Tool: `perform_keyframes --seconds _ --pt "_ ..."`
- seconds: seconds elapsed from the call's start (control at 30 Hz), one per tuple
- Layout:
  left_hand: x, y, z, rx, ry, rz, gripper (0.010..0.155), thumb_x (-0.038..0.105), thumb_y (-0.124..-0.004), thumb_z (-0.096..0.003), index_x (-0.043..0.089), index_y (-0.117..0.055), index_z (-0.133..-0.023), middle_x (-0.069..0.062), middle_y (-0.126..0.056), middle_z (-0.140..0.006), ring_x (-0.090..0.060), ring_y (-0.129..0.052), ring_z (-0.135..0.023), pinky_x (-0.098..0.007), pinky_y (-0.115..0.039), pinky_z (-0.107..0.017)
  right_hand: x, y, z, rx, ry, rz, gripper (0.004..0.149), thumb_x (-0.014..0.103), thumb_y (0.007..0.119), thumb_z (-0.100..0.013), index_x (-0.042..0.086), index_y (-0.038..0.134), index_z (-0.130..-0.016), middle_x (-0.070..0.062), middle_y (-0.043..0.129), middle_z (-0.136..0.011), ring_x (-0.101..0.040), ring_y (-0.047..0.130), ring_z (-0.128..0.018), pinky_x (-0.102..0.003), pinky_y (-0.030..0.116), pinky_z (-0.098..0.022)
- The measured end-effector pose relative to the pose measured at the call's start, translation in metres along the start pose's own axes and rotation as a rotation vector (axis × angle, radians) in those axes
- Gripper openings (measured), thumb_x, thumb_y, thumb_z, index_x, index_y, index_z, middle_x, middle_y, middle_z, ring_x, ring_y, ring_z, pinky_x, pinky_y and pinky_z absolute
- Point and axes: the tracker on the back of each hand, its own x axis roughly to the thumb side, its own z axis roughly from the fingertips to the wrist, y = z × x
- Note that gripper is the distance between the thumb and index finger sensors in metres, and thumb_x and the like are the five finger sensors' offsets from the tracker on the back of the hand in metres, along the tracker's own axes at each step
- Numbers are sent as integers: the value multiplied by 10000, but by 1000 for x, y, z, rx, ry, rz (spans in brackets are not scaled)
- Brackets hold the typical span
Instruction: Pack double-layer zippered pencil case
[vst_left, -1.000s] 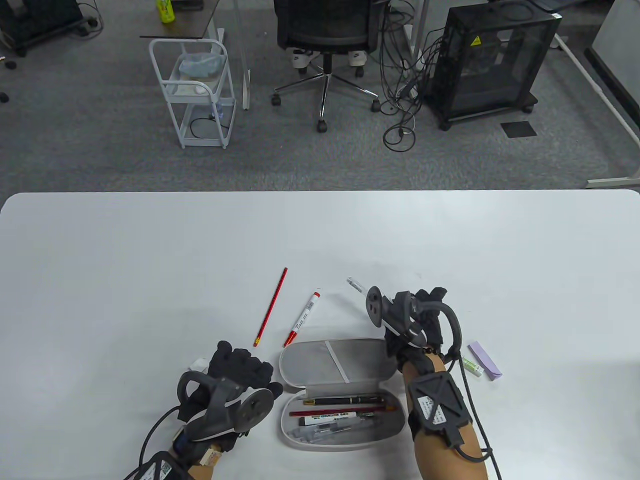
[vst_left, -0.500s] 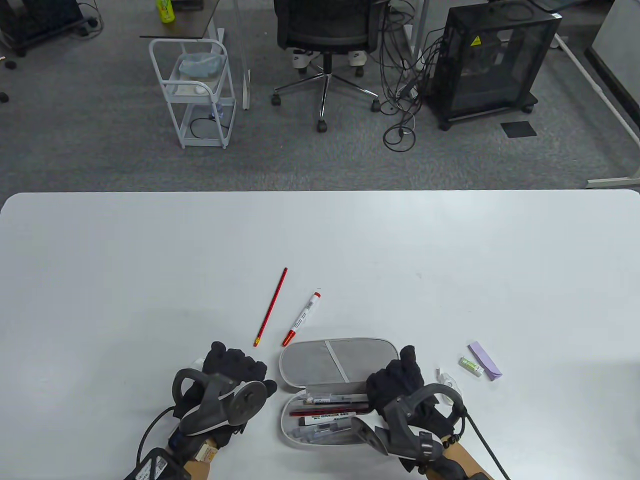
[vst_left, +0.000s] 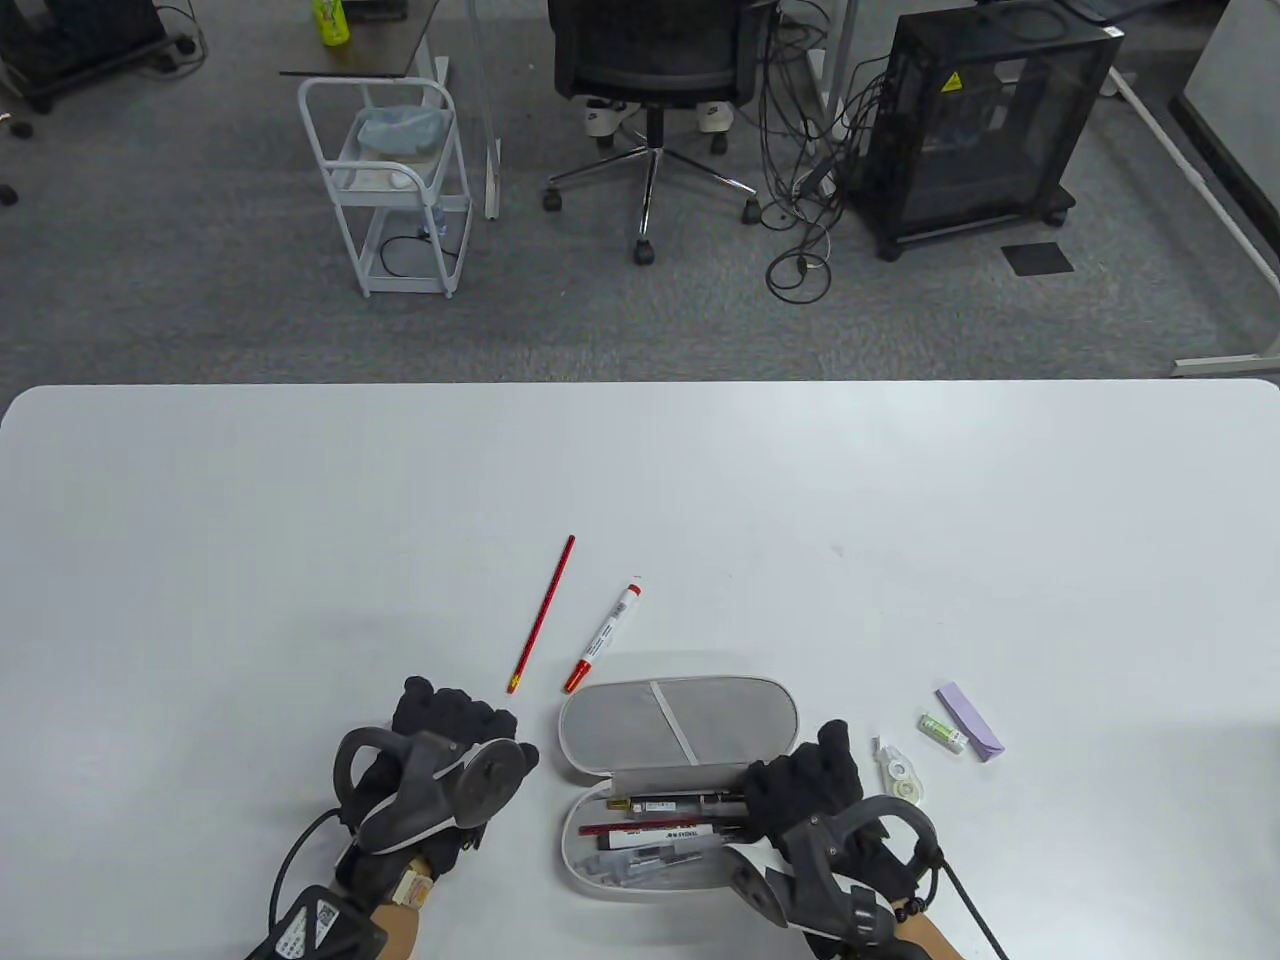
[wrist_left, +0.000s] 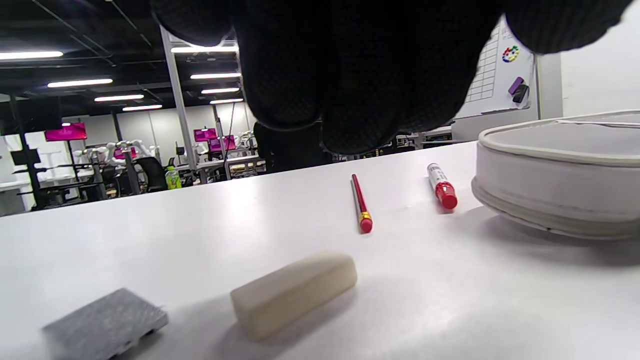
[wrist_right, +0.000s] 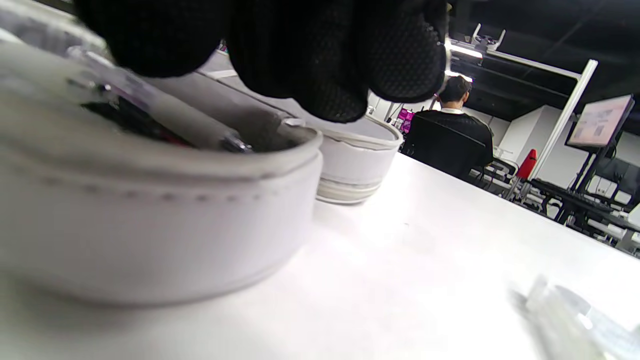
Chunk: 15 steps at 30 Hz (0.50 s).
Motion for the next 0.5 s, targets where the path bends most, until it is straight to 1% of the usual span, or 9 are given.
perform_keyframes --seconds 0.13,0.23,0.3,0.37,0.5 --pt "-4 -3 -5 -2 53 -26 523 612 -686 -414 278 -877 -768 20 -982 -786 -308 -915 -819 -564 -626 -695 -3 -3 1 -17 7 -22 564 511 807 -372 251 824 -872 -6 930 -827 -285 853 -800 -568 478 -709" --pt "-8 -8 -13 -46 121 -52 520 598 -699 -417 274 -858 -792 14 -968 -807 -316 -903 -833 -569 -619 -697 -8 -7 1 -33 23 -57 574 526 788 -378 250 817 -882 -10 924 -838 -290 848 -805 -569 475 -711" --pt "-8 -7 -17 -78 152 -91 502 580 -708 -426 277 -857 -798 15 -967 -815 -317 -902 -839 -574 -617 -700 -15 -13 2 -67 45 -84 592 547 764 -385 248 805 -894 -16 914 -855 -297 839 -814 -572 471 -711" --pt "-6 -7 -25 -102 185 -121 515 587 -723 -423 277 -847 -815 10 -958 -835 -328 -894 -851 -583 -609 -704 -25 -18 3 -103 79 -130 601 557 752 -394 243 797 -904 -24 910 -860 -303 837 -815 -574 470 -711" --pt "2 -17 -54 -218 246 -215 536 602 -732 -410 274 -846 -819 5 -955 -843 -331 -889 -858 -584 -601 -709 -37 -19 5 -103 122 -199 611 561 745 -399 231 790 -911 -37 903 -867 -312 831 -816 -578 468 -709"
